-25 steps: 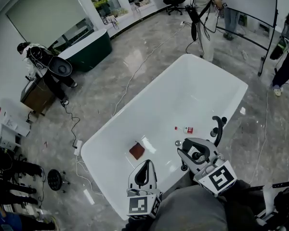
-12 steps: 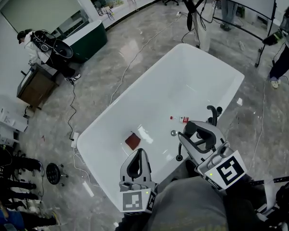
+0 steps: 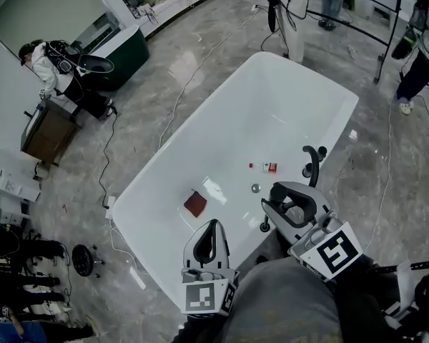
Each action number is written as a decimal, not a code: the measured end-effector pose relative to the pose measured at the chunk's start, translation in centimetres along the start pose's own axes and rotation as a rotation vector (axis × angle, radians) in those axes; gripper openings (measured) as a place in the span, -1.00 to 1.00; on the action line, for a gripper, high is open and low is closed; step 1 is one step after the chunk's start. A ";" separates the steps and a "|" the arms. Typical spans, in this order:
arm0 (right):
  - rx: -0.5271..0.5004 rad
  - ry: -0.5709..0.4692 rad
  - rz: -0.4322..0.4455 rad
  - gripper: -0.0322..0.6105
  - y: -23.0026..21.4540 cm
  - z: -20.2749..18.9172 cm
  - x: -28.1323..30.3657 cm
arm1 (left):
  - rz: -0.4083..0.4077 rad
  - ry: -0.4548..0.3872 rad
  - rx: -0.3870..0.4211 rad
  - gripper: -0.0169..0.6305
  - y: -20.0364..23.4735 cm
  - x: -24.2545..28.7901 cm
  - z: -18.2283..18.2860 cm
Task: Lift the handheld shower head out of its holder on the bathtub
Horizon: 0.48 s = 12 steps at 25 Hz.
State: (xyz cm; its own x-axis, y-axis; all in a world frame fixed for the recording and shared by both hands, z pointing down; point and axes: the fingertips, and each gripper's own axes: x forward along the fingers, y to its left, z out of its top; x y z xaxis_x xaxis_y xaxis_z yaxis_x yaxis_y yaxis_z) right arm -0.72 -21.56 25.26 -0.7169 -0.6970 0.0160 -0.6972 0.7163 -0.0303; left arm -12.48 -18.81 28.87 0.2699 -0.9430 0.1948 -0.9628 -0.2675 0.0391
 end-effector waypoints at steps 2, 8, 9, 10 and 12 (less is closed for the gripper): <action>0.001 0.002 -0.002 -0.45 -0.3 -0.1 0.2 | -0.006 0.009 -0.003 -0.94 0.0 0.3 -0.2; 0.014 0.012 -0.007 -0.45 -0.4 -0.2 0.2 | -0.023 0.030 -0.006 -0.94 -0.3 0.6 -0.3; 0.015 0.013 -0.005 -0.45 -0.5 -0.3 0.0 | -0.023 0.032 -0.006 -0.94 -0.6 0.6 -0.5; 0.015 0.014 -0.004 -0.45 -0.7 -0.6 -0.2 | -0.024 0.034 -0.006 -0.94 -0.8 0.8 -0.8; 0.009 0.015 -0.009 -0.45 -1.2 -1.2 0.0 | -0.024 0.041 -0.011 -0.94 -0.8 1.4 -1.4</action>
State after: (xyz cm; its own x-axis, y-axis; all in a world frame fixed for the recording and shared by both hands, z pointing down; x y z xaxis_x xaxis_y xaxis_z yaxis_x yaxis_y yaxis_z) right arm 0.10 -22.34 26.49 -0.7107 -0.7027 0.0316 -0.7034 0.7097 -0.0390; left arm -11.34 -19.59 30.48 0.2925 -0.9274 0.2333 -0.9561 -0.2877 0.0551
